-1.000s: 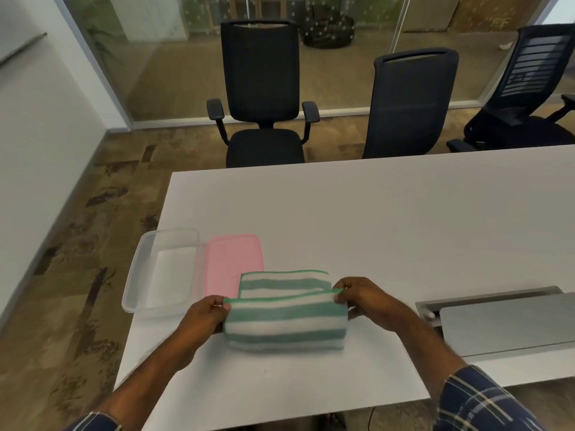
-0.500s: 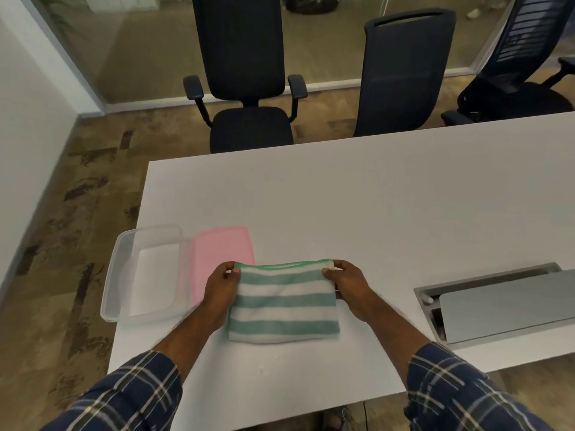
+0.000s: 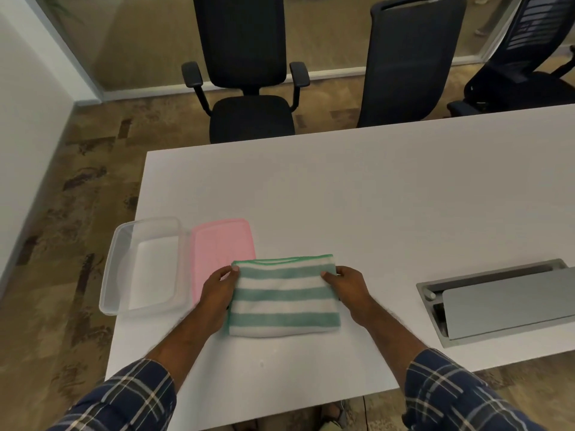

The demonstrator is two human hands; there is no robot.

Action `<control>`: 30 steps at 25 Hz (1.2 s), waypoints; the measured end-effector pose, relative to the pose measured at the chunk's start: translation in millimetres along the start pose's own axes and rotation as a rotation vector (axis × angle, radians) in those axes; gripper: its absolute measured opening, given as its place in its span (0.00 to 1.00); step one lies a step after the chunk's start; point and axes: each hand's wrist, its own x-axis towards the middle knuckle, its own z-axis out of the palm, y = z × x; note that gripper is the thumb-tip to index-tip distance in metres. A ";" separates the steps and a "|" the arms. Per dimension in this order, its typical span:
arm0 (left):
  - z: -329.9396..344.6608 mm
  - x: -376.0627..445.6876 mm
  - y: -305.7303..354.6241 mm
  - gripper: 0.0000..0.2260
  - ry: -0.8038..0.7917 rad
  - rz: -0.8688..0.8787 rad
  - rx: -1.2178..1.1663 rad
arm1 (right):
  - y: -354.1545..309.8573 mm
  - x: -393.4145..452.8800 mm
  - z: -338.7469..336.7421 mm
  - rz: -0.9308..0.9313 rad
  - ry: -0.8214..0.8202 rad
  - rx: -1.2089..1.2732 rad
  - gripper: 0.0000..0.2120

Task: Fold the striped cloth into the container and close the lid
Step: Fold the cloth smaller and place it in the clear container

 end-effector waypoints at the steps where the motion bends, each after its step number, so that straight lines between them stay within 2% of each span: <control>1: -3.3 -3.4 -5.9 0.13 0.003 0.010 0.064 | 2.7 -3.1 0.0 -0.003 -0.009 -0.009 0.07; 7: -17.5 -22.8 -50.0 0.09 0.030 0.076 0.377 | 32.5 -33.8 2.0 -0.080 0.051 -0.119 0.09; 11: -14.8 -29.7 -57.1 0.06 0.057 0.127 0.404 | 39.0 -42.5 1.2 -0.160 -0.058 -0.261 0.20; 15: -14.5 -34.1 -61.7 0.07 0.105 0.118 0.471 | 37.9 -40.8 0.0 -0.186 -0.017 -0.388 0.25; 17: -15.3 -37.0 -64.1 0.12 0.116 0.093 0.482 | 41.6 -41.9 0.6 -0.152 0.037 -0.449 0.26; 20: -18.2 -43.6 -66.1 0.31 0.064 0.042 0.478 | 47.6 -44.1 4.3 -0.055 0.109 -0.537 0.29; 22: -18.8 -45.3 -68.1 0.35 0.040 0.035 0.500 | 48.8 -46.5 6.5 0.015 0.121 -0.596 0.29; 24: -17.8 -48.3 -68.3 0.30 0.026 0.003 0.415 | 50.3 -49.3 7.0 0.061 0.091 -0.594 0.27; 27: -15.7 -55.6 -65.8 0.15 -0.062 -0.046 0.220 | 50.0 -50.3 6.7 0.078 0.062 -0.505 0.17; 28: -15.4 -58.2 -65.8 0.13 -0.093 -0.042 0.180 | 46.9 -51.8 7.1 0.067 0.061 -0.478 0.13; 30: -13.2 -63.5 -64.3 0.16 -0.145 -0.027 0.120 | 37.1 -55.8 9.1 0.031 0.060 -0.385 0.09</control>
